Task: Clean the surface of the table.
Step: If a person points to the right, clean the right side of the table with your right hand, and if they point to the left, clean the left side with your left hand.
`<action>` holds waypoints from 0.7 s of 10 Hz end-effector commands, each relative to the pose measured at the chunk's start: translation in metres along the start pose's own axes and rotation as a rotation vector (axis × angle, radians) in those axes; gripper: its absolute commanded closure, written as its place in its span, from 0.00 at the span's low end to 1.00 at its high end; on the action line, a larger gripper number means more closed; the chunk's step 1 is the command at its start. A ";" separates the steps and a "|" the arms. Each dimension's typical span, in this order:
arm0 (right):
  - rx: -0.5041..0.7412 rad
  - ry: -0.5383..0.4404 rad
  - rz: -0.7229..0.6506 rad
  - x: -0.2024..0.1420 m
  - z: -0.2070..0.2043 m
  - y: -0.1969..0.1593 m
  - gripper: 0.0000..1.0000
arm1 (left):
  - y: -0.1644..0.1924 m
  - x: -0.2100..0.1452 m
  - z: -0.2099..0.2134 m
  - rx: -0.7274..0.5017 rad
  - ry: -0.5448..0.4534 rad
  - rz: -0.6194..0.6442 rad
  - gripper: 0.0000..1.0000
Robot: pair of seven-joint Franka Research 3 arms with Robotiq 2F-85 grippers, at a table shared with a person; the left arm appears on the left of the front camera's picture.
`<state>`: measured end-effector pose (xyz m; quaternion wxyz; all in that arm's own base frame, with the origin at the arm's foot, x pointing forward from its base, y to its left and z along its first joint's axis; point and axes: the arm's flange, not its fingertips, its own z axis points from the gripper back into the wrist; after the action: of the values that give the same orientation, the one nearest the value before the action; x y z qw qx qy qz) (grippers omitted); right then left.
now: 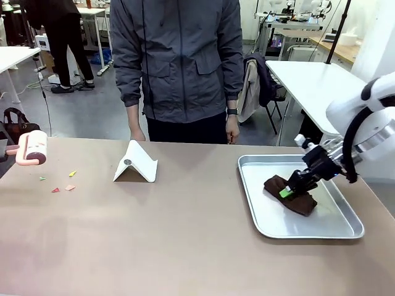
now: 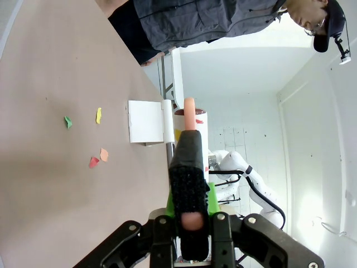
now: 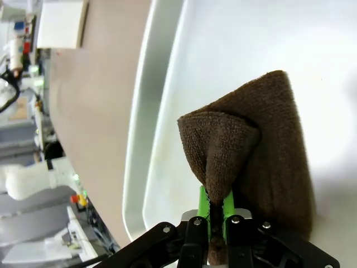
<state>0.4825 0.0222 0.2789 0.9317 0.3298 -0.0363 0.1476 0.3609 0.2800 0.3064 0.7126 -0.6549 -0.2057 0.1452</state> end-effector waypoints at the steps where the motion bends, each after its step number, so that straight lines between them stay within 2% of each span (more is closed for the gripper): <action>1: -0.016 -0.135 -0.112 -0.010 0.016 -0.024 0.90 | -0.005 -0.004 0.000 0.000 0.003 -0.003 1.00; 4: 0.116 -0.253 -0.225 -0.018 0.044 -0.040 0.90 | -0.005 -0.004 0.000 0.000 0.003 -0.003 1.00; 7: 0.416 -0.311 -0.237 -0.030 0.072 -0.040 0.90 | -0.005 -0.004 0.000 0.000 0.003 -0.003 1.00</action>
<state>0.4738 -0.0542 0.3006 0.8726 0.4783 -0.0979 -0.0151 0.3608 0.2801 0.3065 0.7126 -0.6548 -0.2058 0.1453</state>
